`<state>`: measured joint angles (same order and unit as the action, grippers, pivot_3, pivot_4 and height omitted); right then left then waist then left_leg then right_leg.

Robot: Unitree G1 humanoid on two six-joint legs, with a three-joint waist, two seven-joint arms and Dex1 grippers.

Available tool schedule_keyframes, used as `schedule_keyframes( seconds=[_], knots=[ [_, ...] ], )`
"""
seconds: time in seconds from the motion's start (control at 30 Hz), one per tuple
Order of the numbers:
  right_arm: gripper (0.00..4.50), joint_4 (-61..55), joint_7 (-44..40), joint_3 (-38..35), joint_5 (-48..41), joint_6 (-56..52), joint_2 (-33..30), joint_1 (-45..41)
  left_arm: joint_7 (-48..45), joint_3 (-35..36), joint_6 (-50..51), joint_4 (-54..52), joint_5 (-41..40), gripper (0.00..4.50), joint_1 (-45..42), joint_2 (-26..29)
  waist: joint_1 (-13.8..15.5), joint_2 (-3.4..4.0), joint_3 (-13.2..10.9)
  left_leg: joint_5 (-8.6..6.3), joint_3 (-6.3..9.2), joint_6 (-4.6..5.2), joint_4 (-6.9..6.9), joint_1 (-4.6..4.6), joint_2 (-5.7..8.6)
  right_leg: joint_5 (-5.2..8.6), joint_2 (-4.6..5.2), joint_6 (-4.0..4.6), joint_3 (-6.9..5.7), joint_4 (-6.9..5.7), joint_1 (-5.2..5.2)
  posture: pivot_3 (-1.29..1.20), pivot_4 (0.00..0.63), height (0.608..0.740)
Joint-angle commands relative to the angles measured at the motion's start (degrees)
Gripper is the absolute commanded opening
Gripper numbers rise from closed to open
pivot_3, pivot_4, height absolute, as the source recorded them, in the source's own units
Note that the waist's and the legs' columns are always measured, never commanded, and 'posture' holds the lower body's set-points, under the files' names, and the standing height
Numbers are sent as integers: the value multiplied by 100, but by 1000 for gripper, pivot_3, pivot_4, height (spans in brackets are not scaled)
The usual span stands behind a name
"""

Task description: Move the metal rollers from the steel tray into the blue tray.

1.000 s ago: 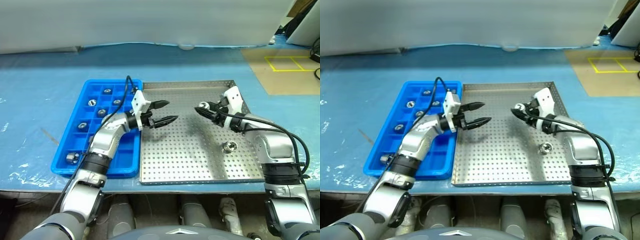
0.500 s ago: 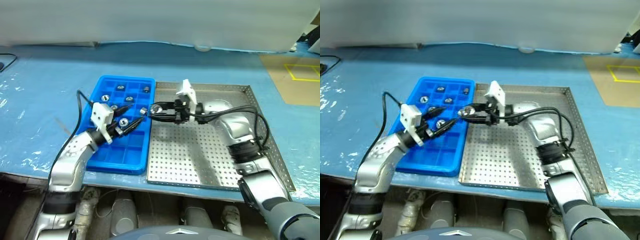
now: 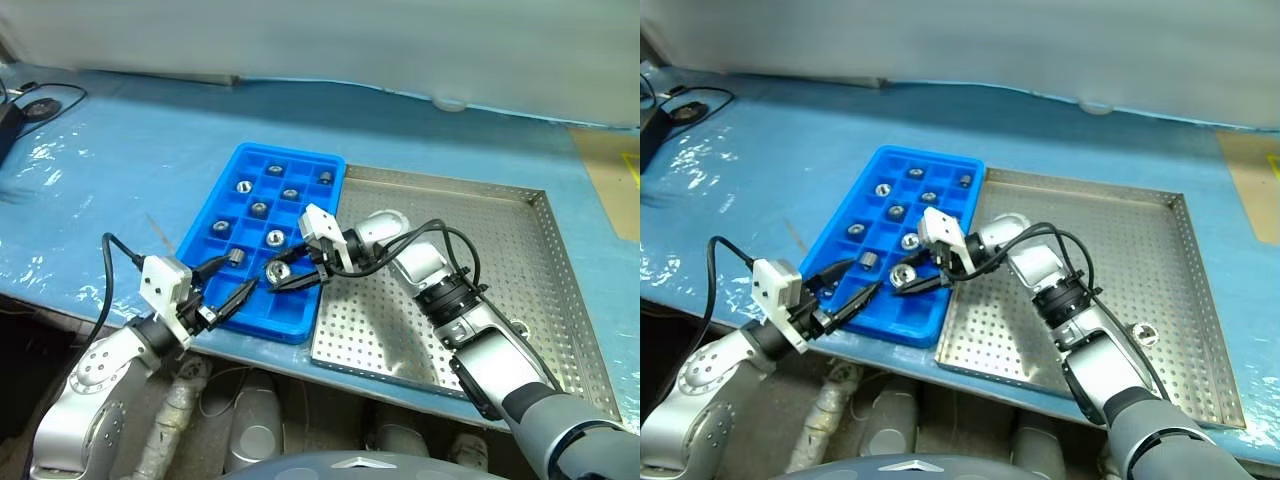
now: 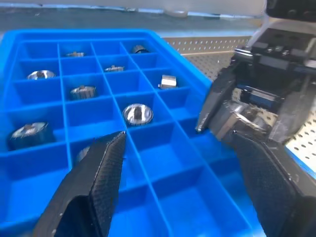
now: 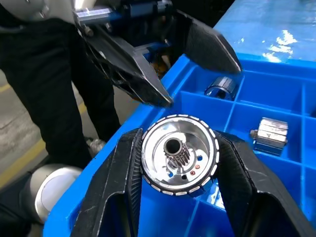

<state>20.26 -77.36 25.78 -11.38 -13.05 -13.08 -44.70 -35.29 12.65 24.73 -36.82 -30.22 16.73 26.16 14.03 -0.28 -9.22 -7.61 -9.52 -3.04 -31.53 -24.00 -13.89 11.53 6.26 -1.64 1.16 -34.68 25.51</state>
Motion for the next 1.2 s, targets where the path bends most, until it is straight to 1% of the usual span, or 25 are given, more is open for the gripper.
schedule_keyframes(
  seconds=[0.03, 0.13, 0.27, 0.4, 0.57, 0.6, 0.63, 0.73, 0.83, 0.87, 0.97, 1.0, 1.03, 1.07, 1.1, 1.2],
  knots=[
    [1760, 81, 154, 12, 166, 267, 182, -87, -52, 221, 95, -394, -173, 3622, 229, 244, 68, 0, 0, 0, 1, 0, 4, 0, 1, 3, -1, -5, 0, 0, 1, 555, 150, 740],
    [1760, 328, 403, 10, 377, 408, 357, -126, -111, 248, 123, -398, -204, 3622, 361, 431, 127, 1, 0, 8, 7, -13, 14, 3, 1, 12, -6, -19, 2, 1, 1, 557, 150, 740],
    [1760, 545, 532, 28, 561, 420, 482, -155, -162, 319, 100, -312, -230, 3622, 424, 581, 158, 1, 0, 12, 15, -21, 22, 2, 2, 6, -10, -5, 2, 0, 4, 555, 150, 740],
    [1760, 545, 308, 101, 681, 506, 338, -81, -240, 205, 34, -126, -126, 3622, 306, 687, 175, 1, 0, 13, 18, -22, 22, 3, 4, 3, -10, 0, 2, -1, 3, 549, 150, 740],
    [1760, 341, 141, 49, 613, 349, 194, 30, -317, 76, -17, 111, -90, 3622, -2, 700, 278, 1, 1, 14, 19, -23, 21, 9, 4, 2, -10, 1, 2, -4, -5, 499, 150, 740],
    [2477, 308, 131, 41, 611, 330, 167, 50, -351, 34, -13, 165, -95, 3622, -92, 705, 284, 1, 1, 14, 20, -23, 20, 12, 5, 1, -10, 2, 3, -4, -10, 499, 150, 740],
    [2723, 272, 177, 19, 620, 308, 146, 69, -376, -7, 6, 198, -126, 3622, -191, 697, 289, 1, 1, 14, 20, -23, 19, 14, 6, 1, -10, 2, 3, -4, -13, 481, 150, 740],
    [3716, 219, 408, -135, 617, 339, 125, 85, -434, -162, 83, 298, -247, 3622, -508, 639, 266, 1, 1, 15, 20, -24, 19, 26, 7, 1, -10, 2, 5, -7, -21, 450, 150, 740],
    [3716, 166, 656, -413, 491, 260, 87, 91, -592, -579, 58, 609, -129, 3622, -995, 600, 246, 3, 2, 18, 20, -30, 20, 33, 7, 1, -11, 2, 7, -14, -23, 404, 150, 740],
    [3716, 105, 721, -494, 460, 210, 52, 107, -636, -682, 70, 697, -123, 3622, -1139, 591, 223, 3, 2, 20, 19, -32, 20, 34, 8, 1, -10, 2, 7, -18, -23, 331, 150, 740],
    [3716, -269, 1036, -916, 341, -65, -234, 273, -910, -1042, 57, 1219, -129, 3622, -1839, 501, 138, 2, 3, 25, 18, -38, 15, 36, 10, -2, -11, 4, 11, -22, -27, 272, 150, 740],
    [3716, -382, 1124, -1032, 295, -179, -318, 333, -1004, -1148, 35, 1376, -95, 3622, -2014, 487, 90, 1, 3, 27, 18, -40, 12, 35, 10, -3, -11, 5, 11, -26, -27, 241, 150, 740],
    [3716, -575, 1267, -1213, 284, -314, -516, 480, -1199, -1370, -12, 1655, -15, 3622, -2330, 439, 36, 2, 3, 28, 19, -40, 3, 37, 9, -3, -11, 5, 12, -29, -29, 145, 150, 740],
    [3716, -725, 1376, -1332, 274, -421, -660, 589, -1342, -1528, -53, 1862, 41, 3622, -2556, 405, -20, 2, 4, 29, 17, -41, -4, 37, 10, -5, -12, 5, 16, -30, -29, 145, 150, 740],
    [3716, -928, 1497, -1479, 258, -548, -833, 733, -1492, -1688, -88, 2084, 76, 3622, -2819, 334, -102, 1, 5, 31, 16, -44, -7, 36, 13, -4, -11, 5, 17, -34, -32, 58, 150, 740],
    [3716, -1608, 1867, -1945, 163, -973, -1271, 1221, -1912, -1998, -286, 2850, 176, 3622, -3557, 59, -384, 0, 5, 39, 11, -58, -23, 36, 14, -7, -11, 1, 26, -36, -32, -2, 150, 740]
  ],
)
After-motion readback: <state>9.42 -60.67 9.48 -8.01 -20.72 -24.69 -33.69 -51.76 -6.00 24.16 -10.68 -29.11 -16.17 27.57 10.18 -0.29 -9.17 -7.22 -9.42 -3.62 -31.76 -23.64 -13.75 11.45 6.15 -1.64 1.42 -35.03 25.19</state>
